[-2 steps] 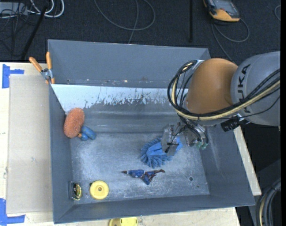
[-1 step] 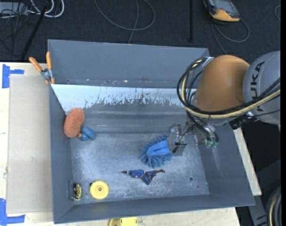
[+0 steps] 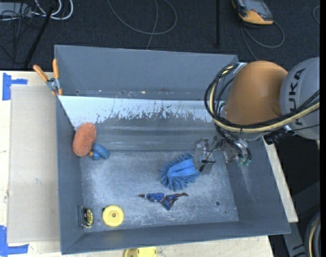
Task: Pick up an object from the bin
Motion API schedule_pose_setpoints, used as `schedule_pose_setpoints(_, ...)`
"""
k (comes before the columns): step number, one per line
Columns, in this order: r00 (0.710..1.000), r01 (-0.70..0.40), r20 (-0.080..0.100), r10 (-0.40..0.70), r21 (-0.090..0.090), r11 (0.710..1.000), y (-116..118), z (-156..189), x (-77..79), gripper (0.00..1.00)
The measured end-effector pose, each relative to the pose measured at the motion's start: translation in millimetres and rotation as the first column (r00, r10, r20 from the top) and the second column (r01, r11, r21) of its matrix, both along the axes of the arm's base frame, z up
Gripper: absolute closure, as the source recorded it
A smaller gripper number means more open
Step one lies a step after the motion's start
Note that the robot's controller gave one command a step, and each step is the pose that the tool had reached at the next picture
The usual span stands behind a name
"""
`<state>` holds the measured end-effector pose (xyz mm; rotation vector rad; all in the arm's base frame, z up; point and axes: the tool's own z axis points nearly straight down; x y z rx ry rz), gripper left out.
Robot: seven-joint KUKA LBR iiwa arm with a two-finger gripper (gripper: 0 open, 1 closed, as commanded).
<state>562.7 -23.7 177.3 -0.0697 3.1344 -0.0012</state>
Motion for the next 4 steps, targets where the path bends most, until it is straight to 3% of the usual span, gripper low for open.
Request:
schedule_pose_setpoints(1,0.996,-0.087,-0.004,0.087,0.0,0.996,27,-56,-16.9,1.0)
schedule_pose_setpoints(2,0.984,-0.179,-0.015,0.179,0.002,0.984,58,-44,18.8,1.0)
schedule_pose_setpoints(3,0.983,-0.183,0.006,0.183,0.001,0.983,53,-41,6.3,1.0)
schedule_pose_setpoints(4,0.989,-0.149,-0.015,0.149,0.002,0.989,46,-46,-19.9,1.0)
